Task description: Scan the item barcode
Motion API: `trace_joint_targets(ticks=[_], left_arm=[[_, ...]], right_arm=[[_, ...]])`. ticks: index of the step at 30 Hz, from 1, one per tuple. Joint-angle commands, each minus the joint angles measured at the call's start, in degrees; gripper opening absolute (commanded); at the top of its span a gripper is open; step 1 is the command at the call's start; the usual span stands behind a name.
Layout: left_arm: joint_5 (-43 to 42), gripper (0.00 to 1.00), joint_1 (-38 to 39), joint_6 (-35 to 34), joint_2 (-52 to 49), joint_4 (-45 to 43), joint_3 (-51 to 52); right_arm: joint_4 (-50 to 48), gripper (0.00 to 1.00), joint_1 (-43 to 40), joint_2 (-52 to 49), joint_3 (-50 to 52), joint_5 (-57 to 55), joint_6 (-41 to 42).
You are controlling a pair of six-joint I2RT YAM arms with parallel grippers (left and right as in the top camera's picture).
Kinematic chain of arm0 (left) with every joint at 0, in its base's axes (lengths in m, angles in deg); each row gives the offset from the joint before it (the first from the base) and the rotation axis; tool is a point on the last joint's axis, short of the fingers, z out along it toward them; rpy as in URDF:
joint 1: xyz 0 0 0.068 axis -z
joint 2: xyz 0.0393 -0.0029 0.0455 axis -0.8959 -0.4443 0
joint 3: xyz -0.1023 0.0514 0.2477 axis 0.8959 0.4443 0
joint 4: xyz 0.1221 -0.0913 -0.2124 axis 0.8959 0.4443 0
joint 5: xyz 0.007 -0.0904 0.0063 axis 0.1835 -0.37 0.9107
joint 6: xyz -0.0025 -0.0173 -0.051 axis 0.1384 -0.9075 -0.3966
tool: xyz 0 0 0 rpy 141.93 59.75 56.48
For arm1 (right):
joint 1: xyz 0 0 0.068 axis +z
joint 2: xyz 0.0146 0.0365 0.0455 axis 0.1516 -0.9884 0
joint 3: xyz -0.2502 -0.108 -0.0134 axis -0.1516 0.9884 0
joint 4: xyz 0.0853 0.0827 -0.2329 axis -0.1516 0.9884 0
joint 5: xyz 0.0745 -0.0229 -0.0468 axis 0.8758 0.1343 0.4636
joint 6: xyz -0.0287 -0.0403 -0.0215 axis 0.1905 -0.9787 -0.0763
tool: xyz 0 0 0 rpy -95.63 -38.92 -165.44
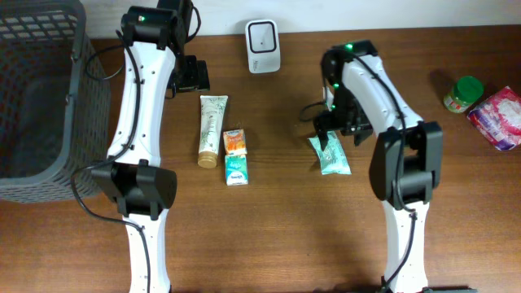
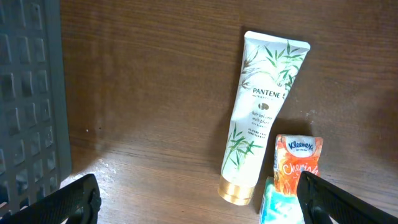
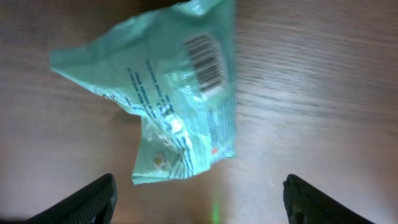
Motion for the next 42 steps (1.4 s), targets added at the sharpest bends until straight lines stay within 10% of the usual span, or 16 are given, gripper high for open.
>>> trace_joint_targets(ticks=[1,5,8,13,21,25,33,42], left_arm=[[0.6,0.99,0.1,0.7,0.4,0.1,0.0],[0.6,0.99,0.1,0.7,0.4,0.1,0.0],[0.7,0.99,0.1,0.7,0.4,0.1,0.0],[0.6,0.99,0.1,0.7,0.4,0.1,0.0],[0.6,0.99,0.1,0.7,0.4,0.1,0.0],[0.6,0.99,0.1,0.7,0.4,0.1,0.0],[0.6,0.99,0.1,0.7,0.4,0.1,0.0],[0.6,0.99,0.1,0.7,0.4,0.1,0.0]], right_arm=[[-0.8,0.8,-5.3,0.0,2.3,15.7,-14.0],[-3.5,0.4,-9.5,0.0,6.4,28.3,-17.6],[-7.6,0.4,-8.2,0.0,10.6,27.4,-14.8],[-19.0,0.11,-3.5,0.2,16.9,26.1,1.7],[-7.3,0.32,-2.7,1.5,-0.8,16.4,11.9],[-7.0,0.6,-2.8,1.4,-1.0,2.1,18.0],[-7.8,0.44,0.9,1.2,2.6,17.2,4.2],[-15.3,0.38,12.3,0.9,5.1,2.4,25.8]])
